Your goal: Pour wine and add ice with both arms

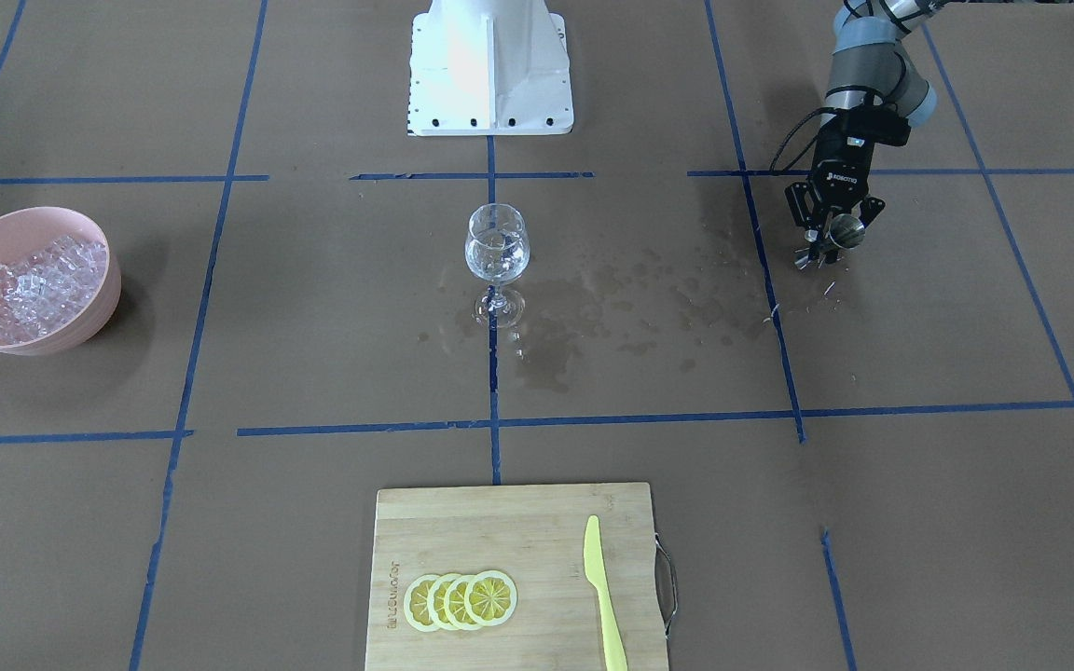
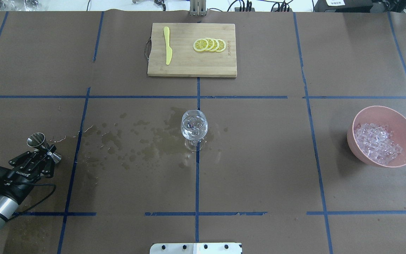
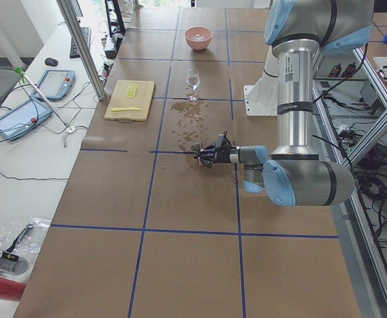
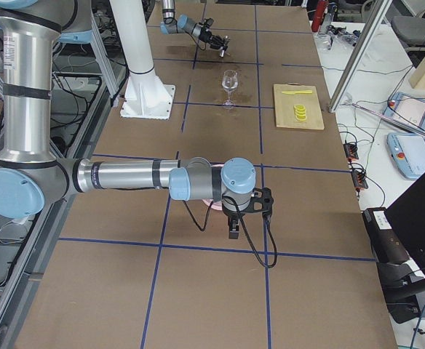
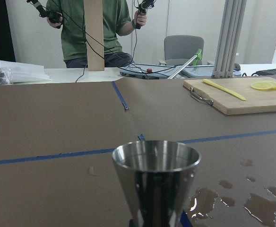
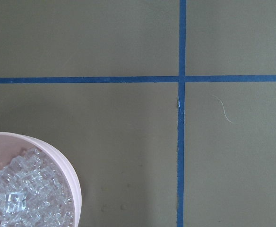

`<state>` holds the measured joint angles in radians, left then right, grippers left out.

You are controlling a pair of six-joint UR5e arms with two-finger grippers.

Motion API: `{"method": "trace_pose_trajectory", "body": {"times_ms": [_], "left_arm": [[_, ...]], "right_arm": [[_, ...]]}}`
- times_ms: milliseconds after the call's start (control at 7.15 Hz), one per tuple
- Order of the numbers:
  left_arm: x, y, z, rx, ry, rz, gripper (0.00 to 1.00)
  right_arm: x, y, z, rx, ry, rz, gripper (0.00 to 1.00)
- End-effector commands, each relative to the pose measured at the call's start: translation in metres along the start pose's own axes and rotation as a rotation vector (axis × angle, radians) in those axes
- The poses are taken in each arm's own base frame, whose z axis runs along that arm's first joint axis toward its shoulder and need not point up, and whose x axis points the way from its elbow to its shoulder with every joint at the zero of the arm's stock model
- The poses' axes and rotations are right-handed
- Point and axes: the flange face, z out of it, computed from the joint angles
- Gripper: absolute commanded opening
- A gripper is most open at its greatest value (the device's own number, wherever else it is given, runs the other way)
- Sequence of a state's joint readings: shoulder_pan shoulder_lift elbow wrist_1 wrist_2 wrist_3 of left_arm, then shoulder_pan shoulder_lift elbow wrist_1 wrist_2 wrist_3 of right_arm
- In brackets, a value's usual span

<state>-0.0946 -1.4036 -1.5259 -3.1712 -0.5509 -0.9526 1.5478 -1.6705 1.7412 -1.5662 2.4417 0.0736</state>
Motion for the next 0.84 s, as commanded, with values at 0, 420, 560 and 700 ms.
{"method": "trace_pose_trajectory", "body": {"times_ms": [0, 420, 560, 700], "left_arm": [[-0.0019, 0.0028, 0.0001, -0.004, -0.002, 0.000, 0.13], [-0.0024, 0.0034, 0.0002, -0.006, -0.002, 0.002, 0.32], [-0.0028, 0.0039, 0.0003, -0.006, -0.002, 0.003, 0.39], [-0.0039, 0.0056, 0.0001, -0.008, -0.002, 0.006, 0.41]], "right_arm": [[-0.0006, -0.0001, -0.0004, 0.001, -0.001, -0.001, 1.00], [-0.0012, -0.0001, -0.0009, 0.002, -0.001, -0.002, 1.00], [-0.0006, -0.0001, -0.0004, 0.001, -0.001, -0.001, 1.00], [-0.0012, -0.0001, -0.0009, 0.002, -0.001, -0.002, 1.00]]}}
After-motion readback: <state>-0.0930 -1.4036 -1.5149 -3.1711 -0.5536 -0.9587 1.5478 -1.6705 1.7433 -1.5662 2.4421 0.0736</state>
